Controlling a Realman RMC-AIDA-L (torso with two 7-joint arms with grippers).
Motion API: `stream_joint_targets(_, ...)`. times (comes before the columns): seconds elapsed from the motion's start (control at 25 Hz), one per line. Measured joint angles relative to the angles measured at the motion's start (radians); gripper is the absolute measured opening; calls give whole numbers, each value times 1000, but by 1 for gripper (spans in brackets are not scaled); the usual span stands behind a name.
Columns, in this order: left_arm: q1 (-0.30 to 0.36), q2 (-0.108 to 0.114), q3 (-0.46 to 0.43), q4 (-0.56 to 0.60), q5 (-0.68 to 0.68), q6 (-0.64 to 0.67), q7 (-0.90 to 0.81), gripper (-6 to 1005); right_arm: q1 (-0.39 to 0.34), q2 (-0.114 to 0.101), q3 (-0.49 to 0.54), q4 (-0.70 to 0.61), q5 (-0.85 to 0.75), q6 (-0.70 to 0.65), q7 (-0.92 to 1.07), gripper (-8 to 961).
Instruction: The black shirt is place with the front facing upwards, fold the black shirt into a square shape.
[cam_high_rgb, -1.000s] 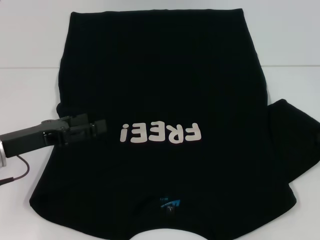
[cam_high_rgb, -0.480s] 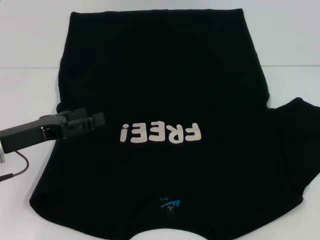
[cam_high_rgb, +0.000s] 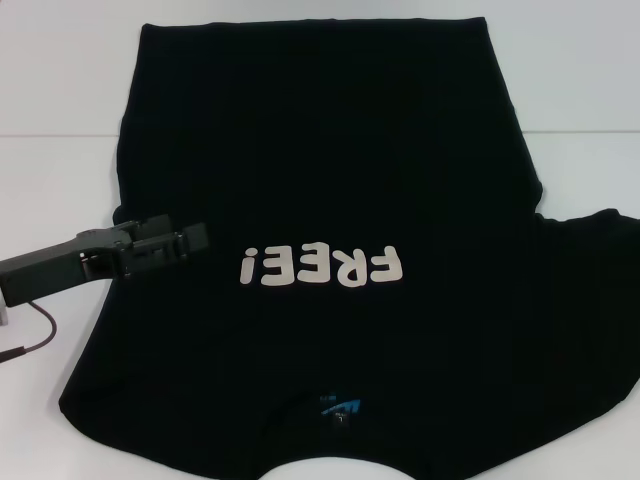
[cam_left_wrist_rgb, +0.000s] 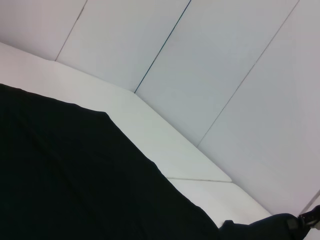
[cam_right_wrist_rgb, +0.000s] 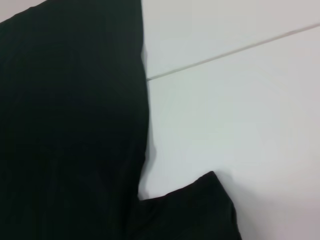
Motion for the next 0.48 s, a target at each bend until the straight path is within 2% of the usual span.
stream_joint_targets(0.16, 0, 0, 0, 0, 0, 0, 0, 919, 8, 1, 1, -7, 5, -53, 5, 77)
stream_joint_targets(0.48, -2, 4, -12, 0, -2, -3, 0, 919, 41, 19, -7, -37, 50, -226, 0, 87)
